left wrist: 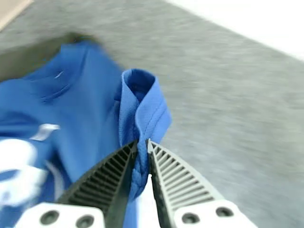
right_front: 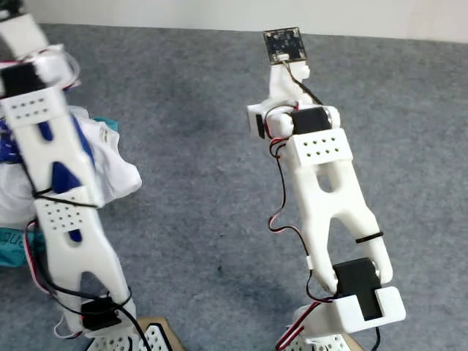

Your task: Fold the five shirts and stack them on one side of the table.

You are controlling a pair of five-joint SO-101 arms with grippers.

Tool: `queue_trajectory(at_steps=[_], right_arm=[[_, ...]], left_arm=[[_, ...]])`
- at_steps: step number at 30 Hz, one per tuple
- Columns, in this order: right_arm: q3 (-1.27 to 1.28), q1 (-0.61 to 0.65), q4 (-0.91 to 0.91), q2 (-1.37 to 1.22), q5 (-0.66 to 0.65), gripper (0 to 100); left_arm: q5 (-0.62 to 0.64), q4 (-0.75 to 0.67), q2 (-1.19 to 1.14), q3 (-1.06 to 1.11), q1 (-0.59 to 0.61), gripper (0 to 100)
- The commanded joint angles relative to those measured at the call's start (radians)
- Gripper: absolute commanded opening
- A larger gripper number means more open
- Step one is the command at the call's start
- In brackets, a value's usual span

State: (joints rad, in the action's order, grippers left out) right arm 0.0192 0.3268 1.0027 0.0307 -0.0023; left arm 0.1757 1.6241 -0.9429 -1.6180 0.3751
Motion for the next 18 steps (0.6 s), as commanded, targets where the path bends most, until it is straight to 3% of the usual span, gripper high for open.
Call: queue_trajectory(at_steps=[1,10,18], right_arm=[[-0.047,-0.076,0.005,0.013,0.008,10.5],[-0.051,-0.331,0.002,0.015,0.009,10.5],[-0.044,-0.63,-0.001,0.005,0.009,10.5]], left_arm=[[0.052,0.071,0.148,-0.045,-0.157,1],[0.095,0.109,0.225,-0.044,-0.562,1],[0.103,0.101,0.22,-0.041,-0.901,1]])
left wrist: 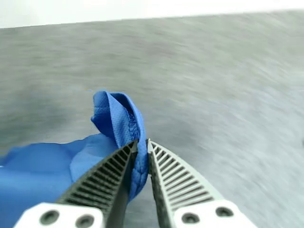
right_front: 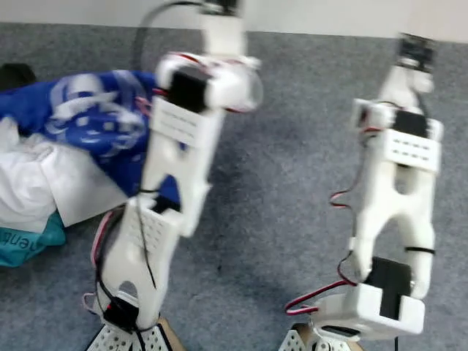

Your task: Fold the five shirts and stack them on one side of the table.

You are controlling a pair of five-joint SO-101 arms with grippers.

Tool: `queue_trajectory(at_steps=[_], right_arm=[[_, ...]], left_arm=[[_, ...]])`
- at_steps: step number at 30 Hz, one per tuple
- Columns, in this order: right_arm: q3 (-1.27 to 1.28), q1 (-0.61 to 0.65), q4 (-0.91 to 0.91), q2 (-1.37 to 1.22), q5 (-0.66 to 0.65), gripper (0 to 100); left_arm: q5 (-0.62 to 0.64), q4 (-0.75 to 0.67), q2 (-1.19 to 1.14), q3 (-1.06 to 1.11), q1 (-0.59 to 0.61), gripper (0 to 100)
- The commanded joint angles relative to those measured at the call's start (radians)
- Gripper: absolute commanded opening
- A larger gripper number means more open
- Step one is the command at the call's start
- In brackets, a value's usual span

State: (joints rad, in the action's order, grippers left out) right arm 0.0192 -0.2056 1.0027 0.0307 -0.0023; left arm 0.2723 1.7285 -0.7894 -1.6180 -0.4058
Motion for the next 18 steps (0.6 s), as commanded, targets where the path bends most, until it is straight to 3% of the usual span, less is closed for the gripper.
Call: queue_trajectory(at_steps=[1,10,18], right_arm=[[-0.044,-0.131,-0.002,0.005,0.009,10.5],[-0.018,-0.291,-0.044,0.004,0.009,10.5],[0.062,-0.269,-0.114,0.005,0.006,10.5]], left_arm=[[0.006,-0.003,0.067,-0.041,-0.157,1],[0.005,0.005,0.084,-0.042,-0.401,3],[-0.011,0.028,0.139,-0.039,-0.401,35]])
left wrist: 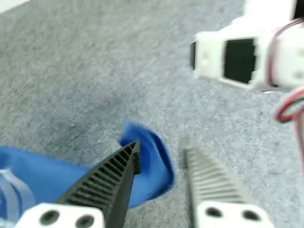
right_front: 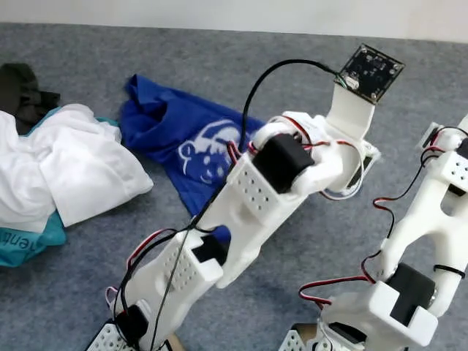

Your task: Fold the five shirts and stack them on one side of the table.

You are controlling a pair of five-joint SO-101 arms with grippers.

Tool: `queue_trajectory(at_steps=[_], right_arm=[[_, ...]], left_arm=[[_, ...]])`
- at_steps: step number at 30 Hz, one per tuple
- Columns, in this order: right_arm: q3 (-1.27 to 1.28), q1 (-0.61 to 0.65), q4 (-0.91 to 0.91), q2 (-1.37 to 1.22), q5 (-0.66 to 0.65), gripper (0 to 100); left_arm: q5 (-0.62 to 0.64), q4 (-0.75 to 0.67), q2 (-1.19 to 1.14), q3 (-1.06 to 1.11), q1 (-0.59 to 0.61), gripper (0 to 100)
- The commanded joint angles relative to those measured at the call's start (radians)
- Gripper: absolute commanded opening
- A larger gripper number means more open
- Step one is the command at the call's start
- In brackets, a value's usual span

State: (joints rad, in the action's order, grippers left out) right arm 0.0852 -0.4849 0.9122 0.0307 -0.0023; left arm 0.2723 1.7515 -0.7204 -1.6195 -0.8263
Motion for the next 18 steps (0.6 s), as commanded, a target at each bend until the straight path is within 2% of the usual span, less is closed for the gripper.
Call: queue_trajectory(at_steps=[1,6,9,12,18], right_arm=[[-0.004,0.018,-0.024,0.005,0.006,10.5],[-0.002,0.073,-0.002,0.013,0.002,10.5],[-0.018,0.107,0.093,0.016,-0.012,10.5],[-0.061,0.162,0.203,0.035,-0.091,10.5],[-0.082,0.26,0.377,0.145,-0.153,10.5]], left_arm=[[-0.014,0.006,0.084,-0.038,0.041,37],[-0.015,0.011,0.18,-0.028,0.24,36],[-0.015,0.017,0.274,0.065,0.367,34],[-0.064,0.017,0.43,0.255,0.421,33],[-0.094,0.009,0.846,0.797,0.42,33]])
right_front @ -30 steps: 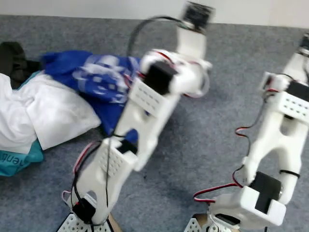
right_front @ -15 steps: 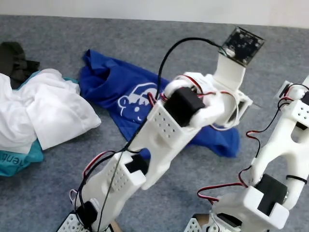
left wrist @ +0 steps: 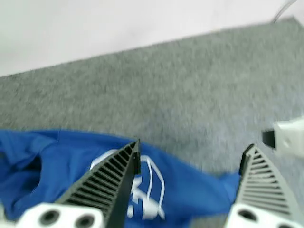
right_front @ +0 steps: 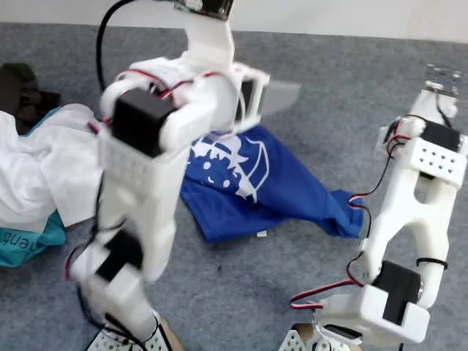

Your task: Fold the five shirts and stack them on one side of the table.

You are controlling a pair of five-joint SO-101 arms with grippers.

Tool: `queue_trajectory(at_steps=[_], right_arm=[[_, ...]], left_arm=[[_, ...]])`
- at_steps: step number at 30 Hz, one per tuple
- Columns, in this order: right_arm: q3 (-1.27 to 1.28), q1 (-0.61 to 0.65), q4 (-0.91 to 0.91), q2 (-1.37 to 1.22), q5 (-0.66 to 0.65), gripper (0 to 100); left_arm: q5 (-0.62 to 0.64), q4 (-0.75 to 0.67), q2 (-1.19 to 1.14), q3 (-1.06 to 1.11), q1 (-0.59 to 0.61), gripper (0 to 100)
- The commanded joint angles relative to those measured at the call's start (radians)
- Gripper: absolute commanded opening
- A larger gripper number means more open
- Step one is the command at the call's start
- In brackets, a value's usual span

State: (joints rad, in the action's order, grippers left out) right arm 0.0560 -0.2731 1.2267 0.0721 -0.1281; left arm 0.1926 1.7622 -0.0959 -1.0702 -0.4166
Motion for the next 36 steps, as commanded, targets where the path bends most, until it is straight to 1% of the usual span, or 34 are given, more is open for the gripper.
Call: queue_trajectory(at_steps=[1,3,7,10,12,16,22,24,26,29,32,36], right_arm=[[-0.053,0.062,0.082,0.128,-0.029,10.5],[-0.051,0.088,0.131,0.177,-0.029,10.5],[-0.05,0.128,0.239,0.246,-0.029,10.5],[-0.007,0.137,0.262,0.274,-0.029,10.5],[0.042,0.147,0.24,0.282,-0.029,10.5],[0.151,0.151,0.174,0.285,-0.029,10.5],[0.266,0.151,0.093,0.285,-0.029,10.5],[0.297,0.151,0.058,0.285,-0.029,10.5],[0.323,0.151,0.025,0.285,-0.026,10.5],[0.349,0.153,-0.001,0.283,-0.023,10.5],[0.357,0.153,-0.012,0.28,-0.023,10.5],[0.36,0.153,-0.013,0.28,-0.025,10.5]], left_arm=[[-0.008,-0.002,0.28,0.328,0.015,33],[-0.012,-0.002,0.374,0.484,0.019,33],[-0.011,-0.008,0.492,0.763,0.097,33],[-0.014,-0.077,0.538,0.992,0.168,33],[-0.014,-0.127,0.568,1.142,0.194,33],[-0.015,-0.203,0.665,1.389,0.194,33],[-0.017,-0.241,0.868,1.69,0.206,33],[-0.017,-0.31,0.924,1.804,0.206,33],[-0.017,-0.408,0.967,1.916,0.208,33],[-0.017,-0.512,1.015,2.029,0.202,33],[-0.017,-0.552,1.02,2.063,0.173,33],[-0.015,-0.611,0.978,2.095,0.093,33]])
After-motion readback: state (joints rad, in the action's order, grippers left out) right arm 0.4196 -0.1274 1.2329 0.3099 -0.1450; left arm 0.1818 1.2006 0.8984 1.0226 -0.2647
